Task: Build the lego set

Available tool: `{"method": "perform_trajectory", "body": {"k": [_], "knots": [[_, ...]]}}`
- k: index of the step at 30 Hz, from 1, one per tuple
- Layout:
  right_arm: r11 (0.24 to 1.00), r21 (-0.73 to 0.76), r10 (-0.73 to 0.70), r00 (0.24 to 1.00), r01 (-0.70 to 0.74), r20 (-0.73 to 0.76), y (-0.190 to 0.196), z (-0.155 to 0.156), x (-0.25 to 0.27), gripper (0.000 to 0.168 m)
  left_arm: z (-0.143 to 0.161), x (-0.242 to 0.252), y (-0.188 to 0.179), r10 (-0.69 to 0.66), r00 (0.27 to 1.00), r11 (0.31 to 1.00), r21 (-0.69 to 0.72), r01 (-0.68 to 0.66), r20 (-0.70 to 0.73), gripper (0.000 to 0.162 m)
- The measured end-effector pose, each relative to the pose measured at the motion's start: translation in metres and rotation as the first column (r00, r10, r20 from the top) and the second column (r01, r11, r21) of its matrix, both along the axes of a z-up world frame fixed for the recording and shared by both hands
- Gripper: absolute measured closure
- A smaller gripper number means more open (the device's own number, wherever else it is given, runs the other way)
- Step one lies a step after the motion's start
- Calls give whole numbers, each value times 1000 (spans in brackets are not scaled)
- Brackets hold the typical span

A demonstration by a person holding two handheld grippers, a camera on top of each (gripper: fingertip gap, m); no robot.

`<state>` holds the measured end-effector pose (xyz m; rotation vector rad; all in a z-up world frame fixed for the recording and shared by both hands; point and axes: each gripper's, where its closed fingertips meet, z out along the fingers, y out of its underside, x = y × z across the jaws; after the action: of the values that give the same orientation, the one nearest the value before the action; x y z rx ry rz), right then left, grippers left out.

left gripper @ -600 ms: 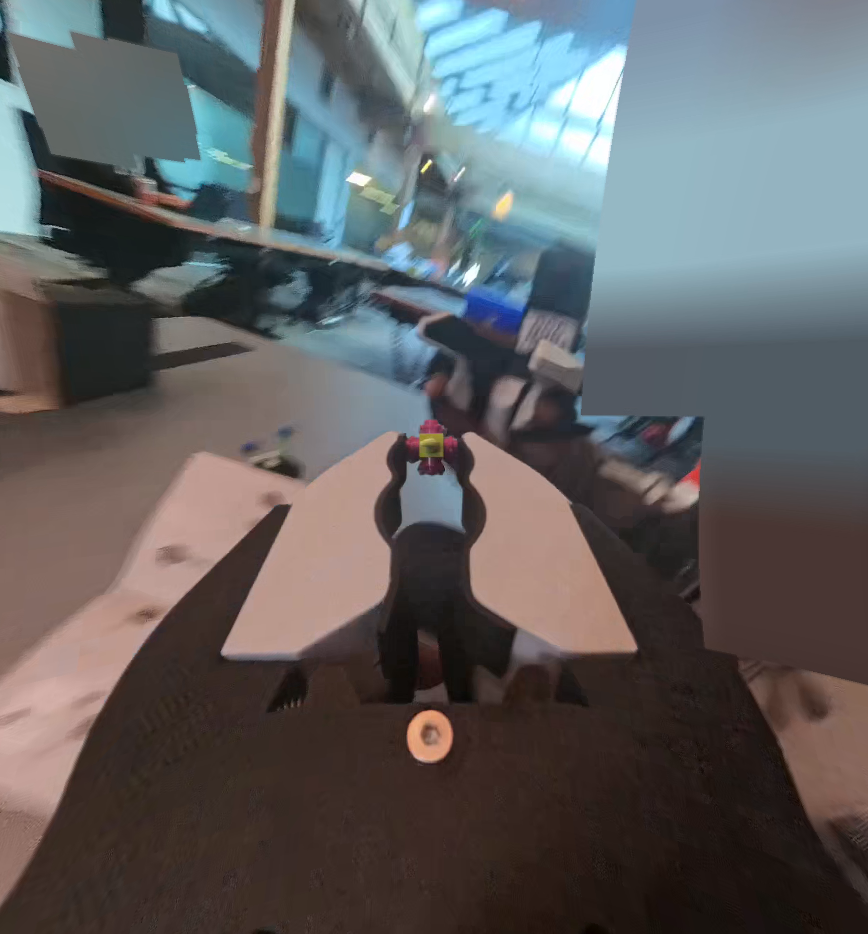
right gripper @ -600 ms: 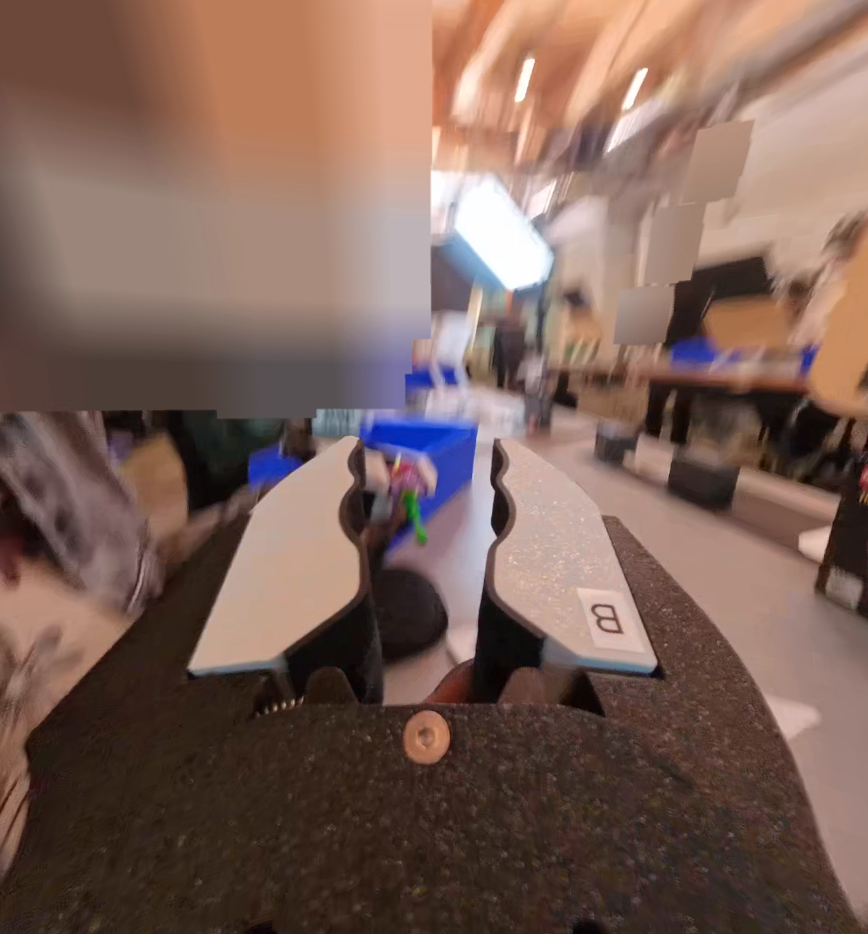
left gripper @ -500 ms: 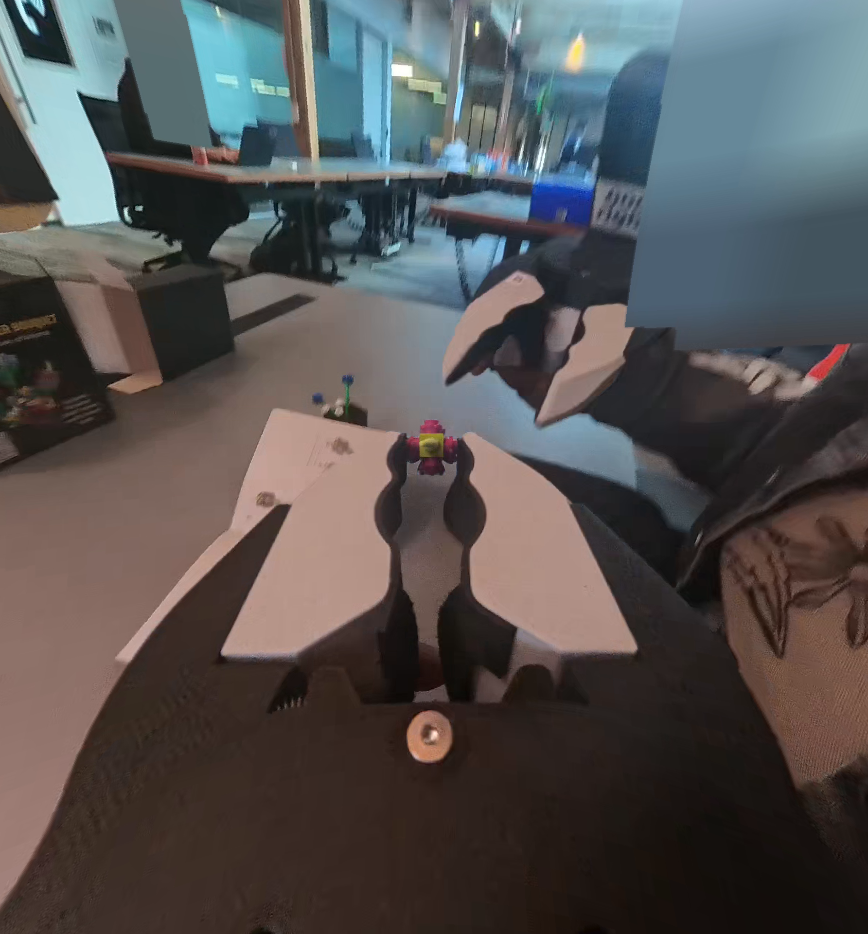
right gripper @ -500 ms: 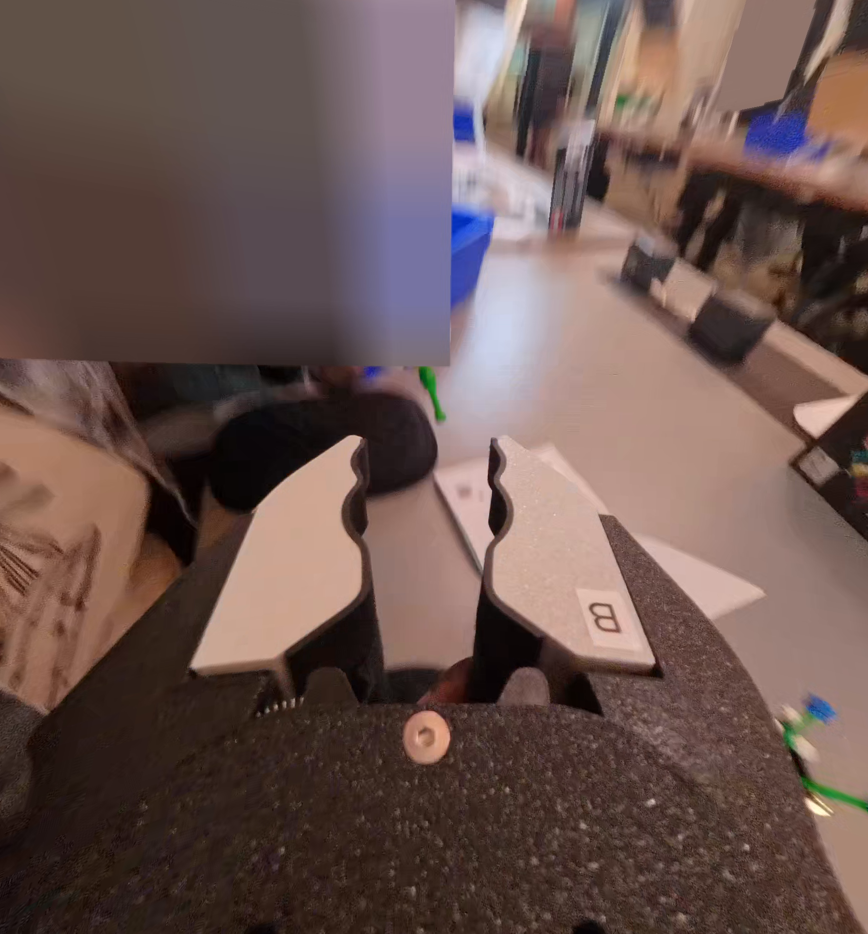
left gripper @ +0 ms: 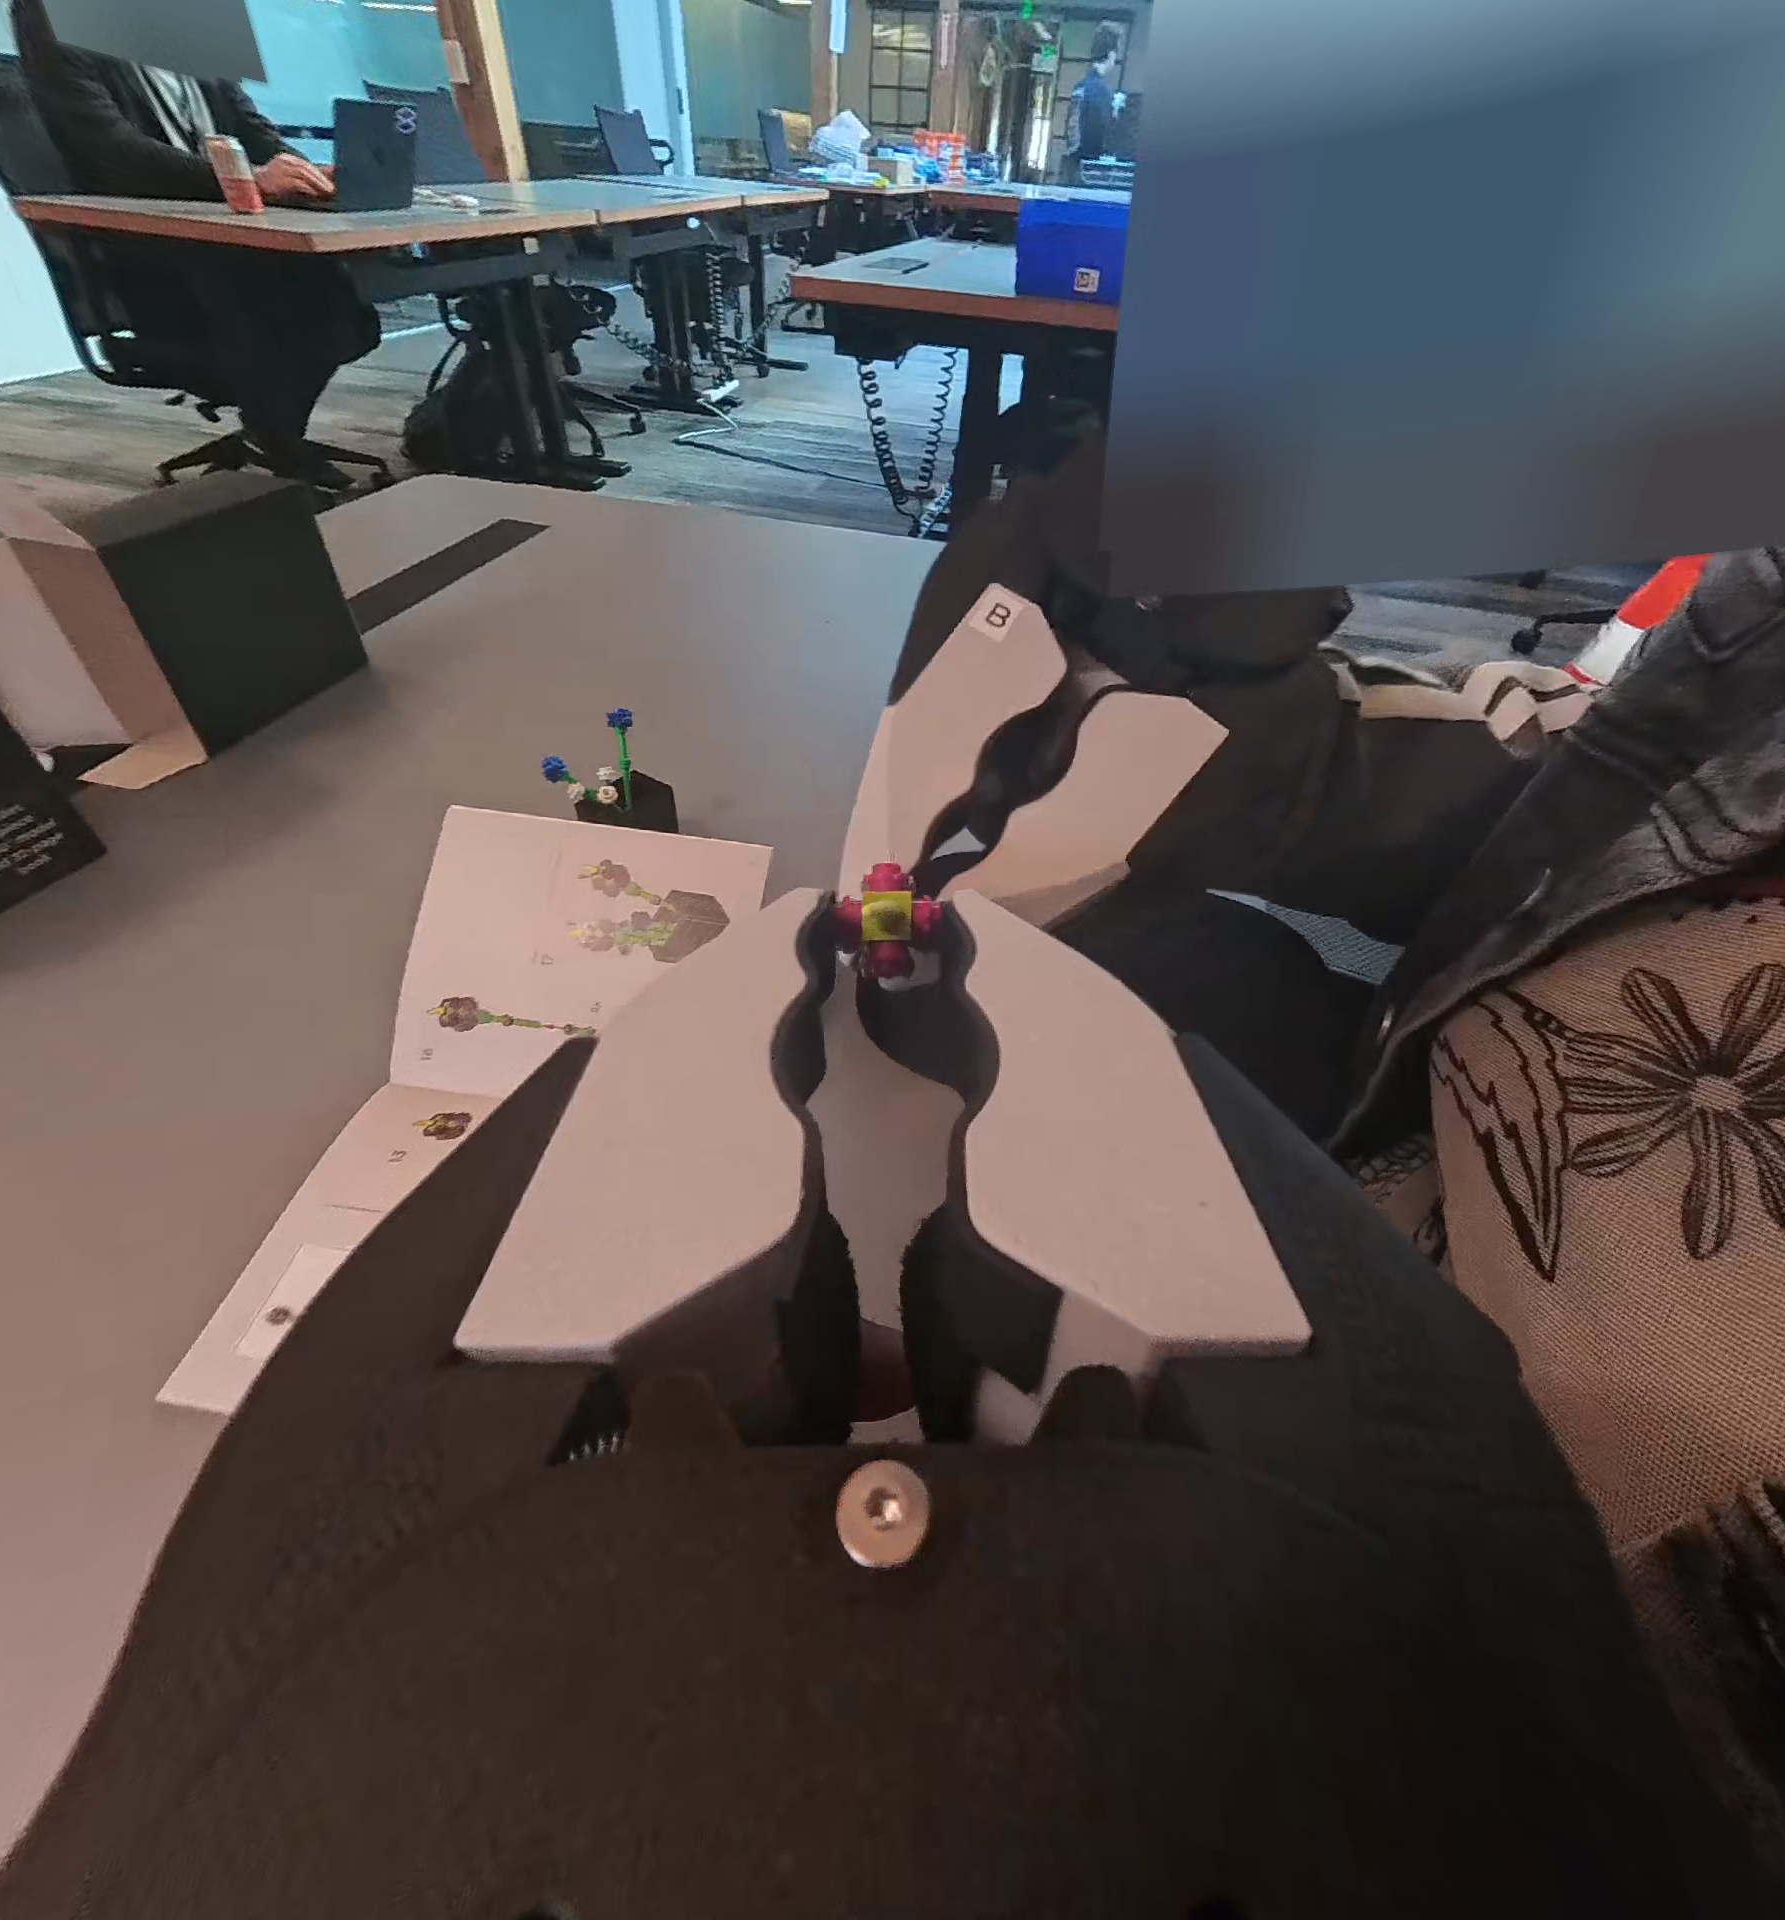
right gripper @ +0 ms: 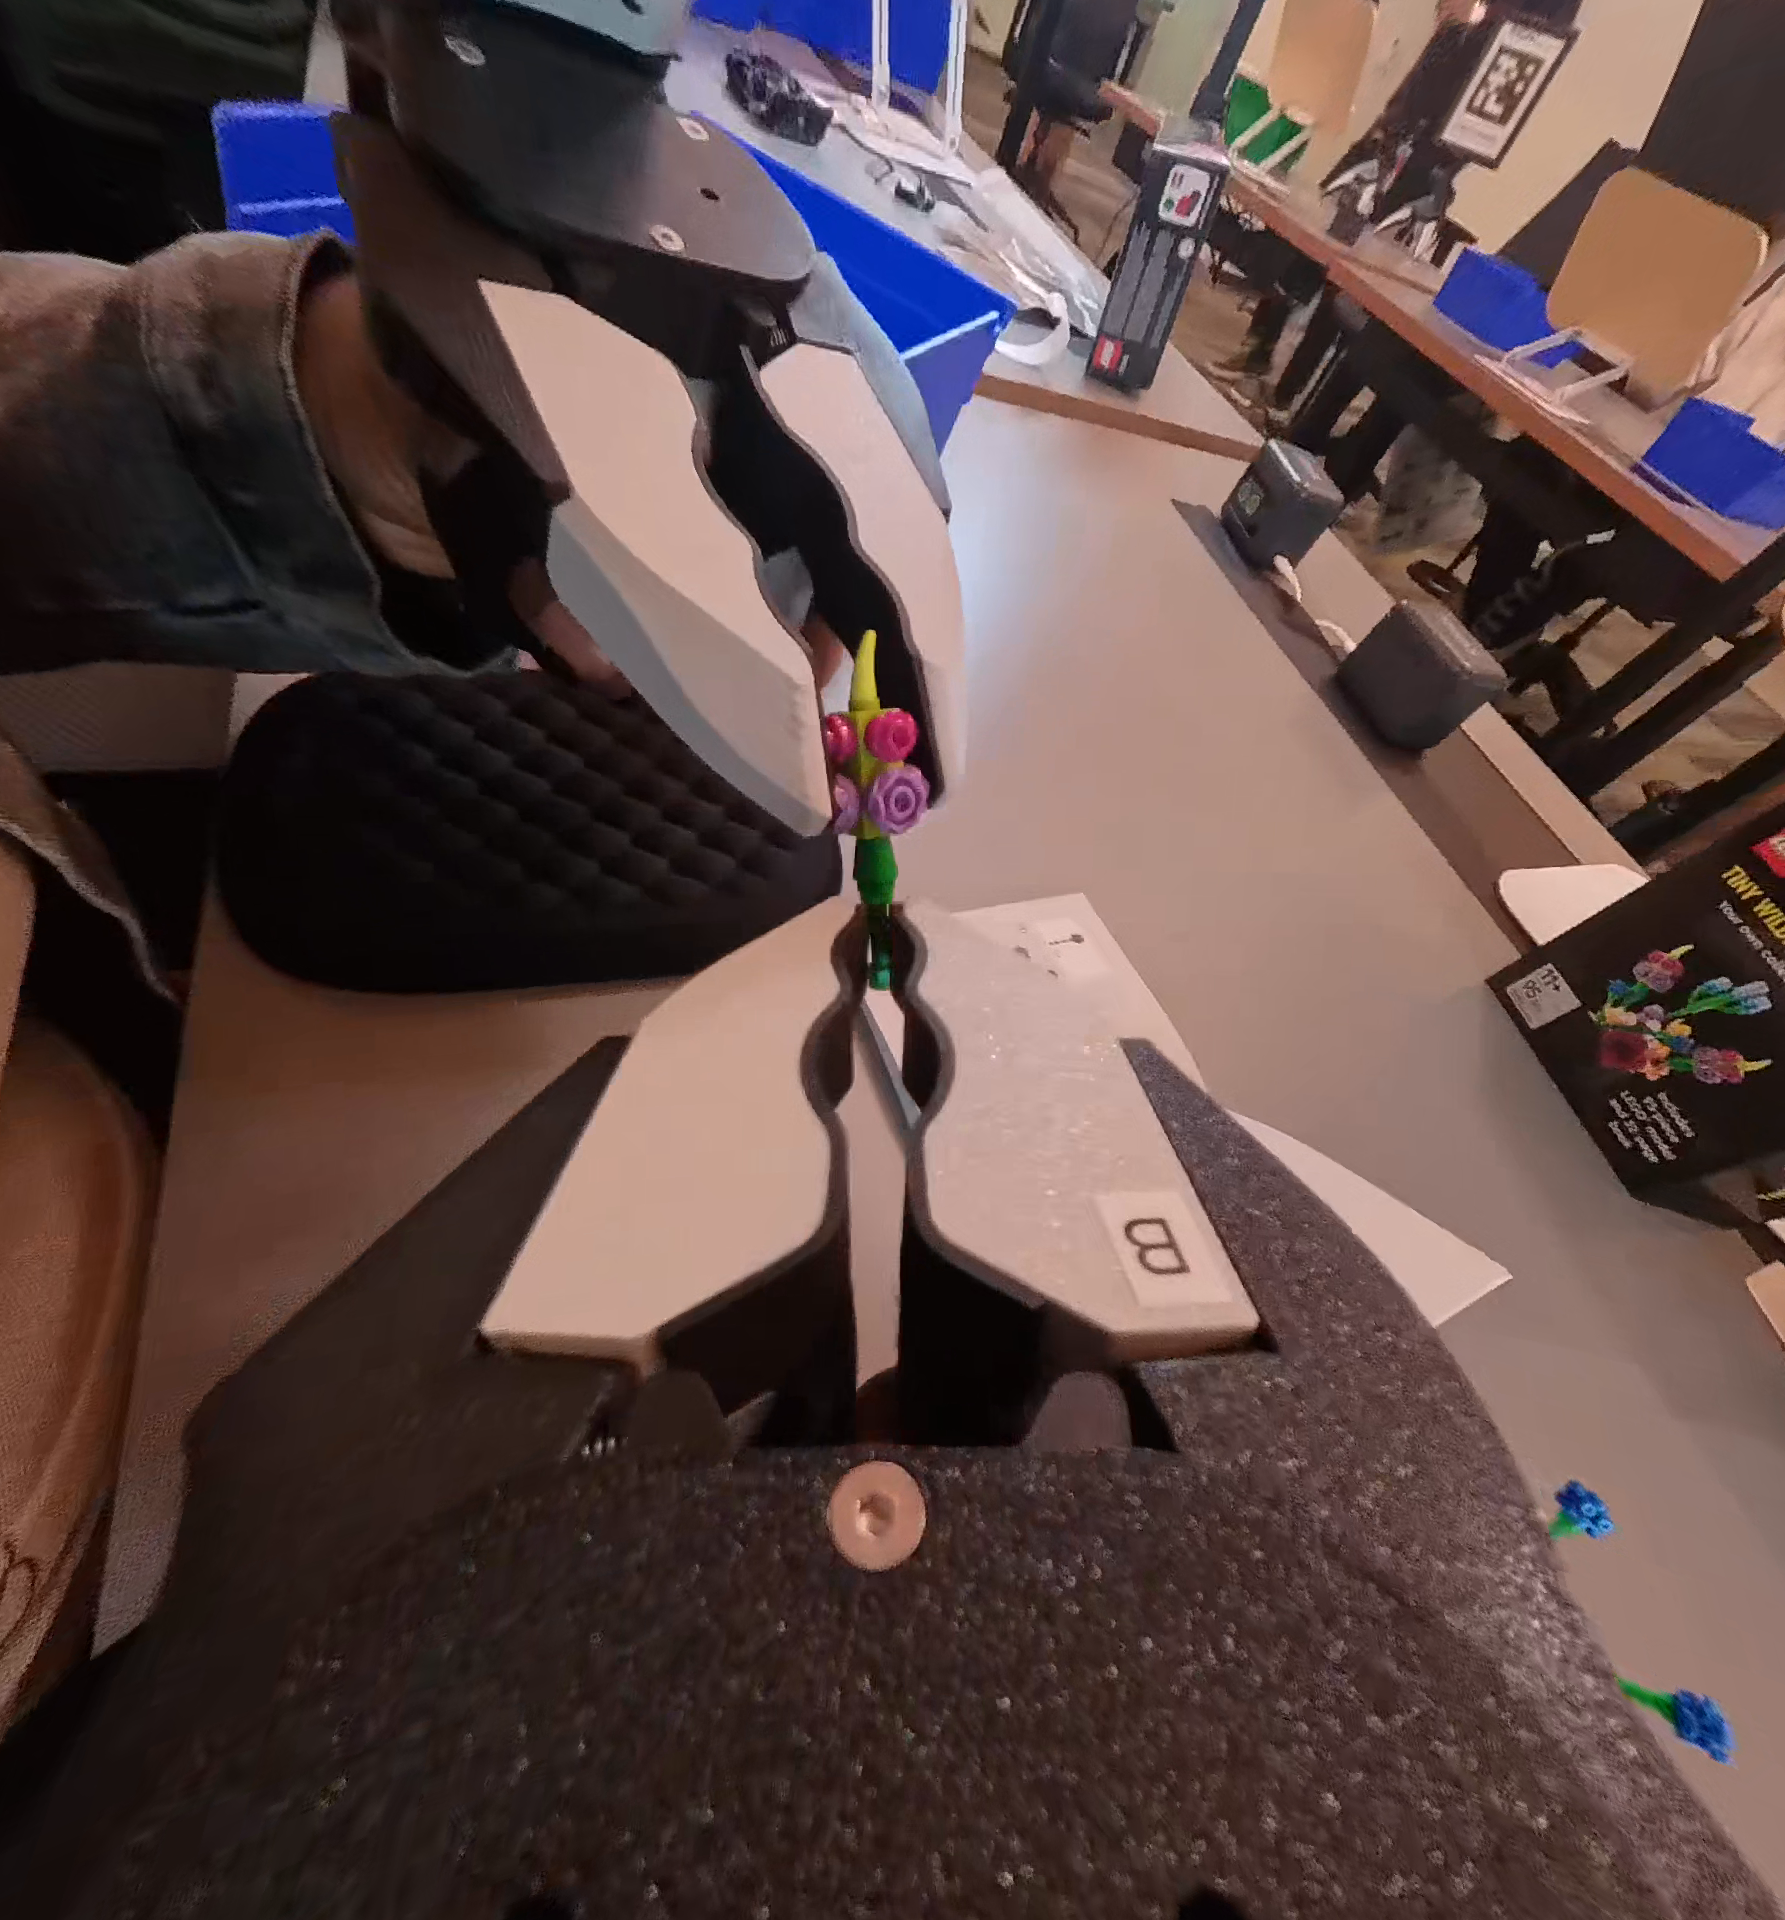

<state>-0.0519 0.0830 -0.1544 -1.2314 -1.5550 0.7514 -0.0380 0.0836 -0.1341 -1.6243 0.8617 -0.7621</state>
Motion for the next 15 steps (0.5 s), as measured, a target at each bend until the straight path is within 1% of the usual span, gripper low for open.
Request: {"method": "perform_trajectory", "body": {"k": [2,3,6,8,10,11,13,15], "knots": [[1000,-25,17,1000,-17,-2,-2,-2,2,166,-2,3,-1,-20,1000,1000,-22,21,3,144],[999,-35,19,1000,-19,-8,-3,-3,3,165,-2,4,-1,-28,1000,999,-25,28,0,141],[995,-101,6,997,-14,-79,0,-2,10,165,0,1,4,0,1000,1000,-16,0,4,106],[982,-191,-23,988,-7,-153,7,1,17,165,4,-9,12,74,997,997,29,-75,29,88],[959,-284,-59,959,-23,-276,16,8,28,165,12,-21,20,148,982,983,93,-159,118,75],[944,-327,-77,935,-44,-347,21,13,34,166,18,-29,24,182,963,970,127,-210,201,68],[914,-401,-142,874,-64,-464,34,22,47,166,32,-42,25,191,911,945,183,-272,365,66],[899,-431,-177,833,-80,-524,42,23,56,166,37,-53,28,213,862,919,205,-336,460,66]]}}
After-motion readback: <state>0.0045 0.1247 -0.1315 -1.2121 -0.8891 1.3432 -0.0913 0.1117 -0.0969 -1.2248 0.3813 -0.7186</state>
